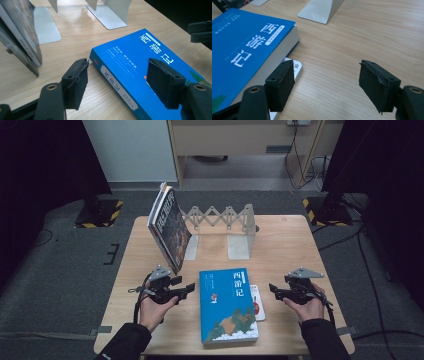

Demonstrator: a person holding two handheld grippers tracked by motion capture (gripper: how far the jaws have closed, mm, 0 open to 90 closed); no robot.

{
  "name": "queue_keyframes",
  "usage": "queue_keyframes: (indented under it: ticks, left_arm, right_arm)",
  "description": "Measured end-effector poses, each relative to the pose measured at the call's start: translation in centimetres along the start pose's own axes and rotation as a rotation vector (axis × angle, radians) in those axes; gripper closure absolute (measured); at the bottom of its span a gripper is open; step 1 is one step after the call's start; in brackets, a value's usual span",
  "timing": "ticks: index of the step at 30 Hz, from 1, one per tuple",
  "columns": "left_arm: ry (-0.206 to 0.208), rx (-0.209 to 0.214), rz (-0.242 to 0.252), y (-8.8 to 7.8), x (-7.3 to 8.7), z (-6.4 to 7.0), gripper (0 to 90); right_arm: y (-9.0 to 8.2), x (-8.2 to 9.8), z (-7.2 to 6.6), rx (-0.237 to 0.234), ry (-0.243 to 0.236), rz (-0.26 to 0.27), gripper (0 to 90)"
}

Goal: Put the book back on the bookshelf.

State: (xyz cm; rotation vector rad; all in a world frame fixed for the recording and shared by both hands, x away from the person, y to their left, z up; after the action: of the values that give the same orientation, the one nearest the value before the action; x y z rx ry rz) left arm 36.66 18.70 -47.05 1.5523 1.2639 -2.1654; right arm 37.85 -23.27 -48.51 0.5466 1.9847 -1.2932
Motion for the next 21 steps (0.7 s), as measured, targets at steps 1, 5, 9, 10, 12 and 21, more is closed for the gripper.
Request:
queue_keyframes:
  ticks: [1,5,9,10,12,21]
  left_arm:
    - [-0.002,0.009,-0.007,0.3,0.2,0.0,32.3]
    - [0.026,0.015,-0.036,1.1,0.6,0.0,31.9]
    - [0.024,0.05,-0.043,1.9,0.9,0.3,30.8]
    - [0.023,0.055,-0.045,2.0,0.9,0.4,30.4]
    - [0.029,0.065,-0.06,2.5,1.2,0.6,30.1]
    - [0.026,0.118,-0.1,3.8,2.0,1.3,27.9]
  right_arm:
    - [0.0,0.0,-0.1,-0.006,-0.001,-0.001,28.8]
    - [0.1,-0.1,-0.9,-0.04,0.01,0.001,31.0]
    - [0.2,-0.1,-1.5,-0.059,0.008,-0.003,32.1]
    - [0.3,-0.1,-1.7,-0.062,0.007,-0.005,32.1]
    - [0.4,-0.1,-2.0,-0.067,0.001,-0.008,32.5]
    - [1.0,0.0,-3.4,-0.105,-0.014,-0.043,34.2]
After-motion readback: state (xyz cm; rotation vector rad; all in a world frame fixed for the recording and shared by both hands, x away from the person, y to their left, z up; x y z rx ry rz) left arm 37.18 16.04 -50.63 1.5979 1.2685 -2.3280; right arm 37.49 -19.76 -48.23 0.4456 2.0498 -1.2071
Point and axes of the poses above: each handheld gripper's, and its own axes: y roughly forward along the jaws, x roughly out of its underside, z roughly to its right, the point moved 1 cm from there along y, roughly forward along the jaws, and after that the axes turned 14 degrees about y, right-handed, at the moved point
